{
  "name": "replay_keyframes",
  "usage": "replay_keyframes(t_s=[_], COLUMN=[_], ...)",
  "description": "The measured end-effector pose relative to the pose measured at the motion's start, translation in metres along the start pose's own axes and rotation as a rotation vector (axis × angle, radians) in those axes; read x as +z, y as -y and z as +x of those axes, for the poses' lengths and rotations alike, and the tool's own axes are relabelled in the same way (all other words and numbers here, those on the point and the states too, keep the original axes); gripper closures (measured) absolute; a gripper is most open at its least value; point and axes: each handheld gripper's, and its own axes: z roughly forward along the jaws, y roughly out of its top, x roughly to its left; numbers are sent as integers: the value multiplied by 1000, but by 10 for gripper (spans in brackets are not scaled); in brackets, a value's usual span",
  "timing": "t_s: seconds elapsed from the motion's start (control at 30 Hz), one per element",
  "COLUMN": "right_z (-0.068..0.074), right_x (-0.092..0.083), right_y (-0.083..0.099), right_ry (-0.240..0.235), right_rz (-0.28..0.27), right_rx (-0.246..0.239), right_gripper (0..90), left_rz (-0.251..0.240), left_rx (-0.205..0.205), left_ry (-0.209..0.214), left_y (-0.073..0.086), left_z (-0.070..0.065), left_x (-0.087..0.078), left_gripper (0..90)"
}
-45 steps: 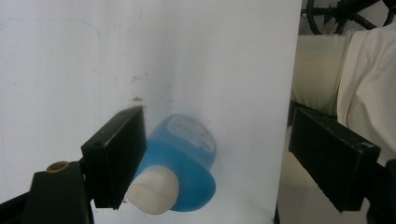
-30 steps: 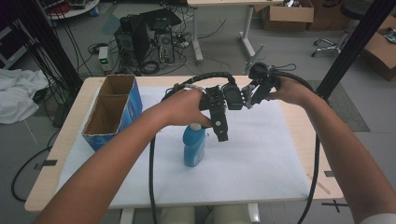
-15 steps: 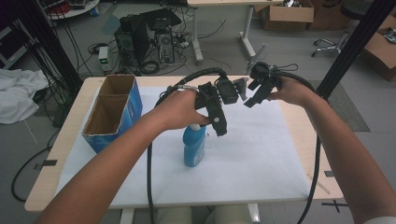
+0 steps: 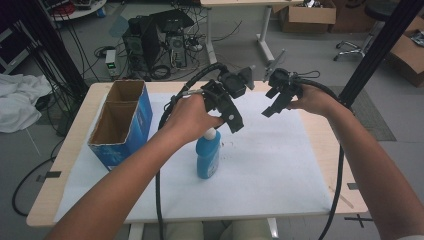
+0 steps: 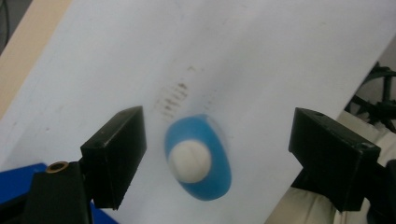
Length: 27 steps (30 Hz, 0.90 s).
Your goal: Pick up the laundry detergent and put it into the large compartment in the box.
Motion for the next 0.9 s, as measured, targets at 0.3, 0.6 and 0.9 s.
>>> replay_keyframes(t_s=[0.3, 0.6, 0.9], right_z=[-1, 1, 3], right_x=[2, 4, 4], right_y=[4, 1, 0], right_ry=[2, -1, 1], right_rz=[0, -3, -3], right_rx=[5, -6, -11], right_gripper=[174, 174, 174], left_rz=[38, 63, 77], left_rx=[-133, -246, -338], left_ry=[-40, -42, 0], left_y=[2, 9, 17], left_z=[10, 15, 22], left_x=[0, 3, 15], left_gripper=[196, 194, 192])
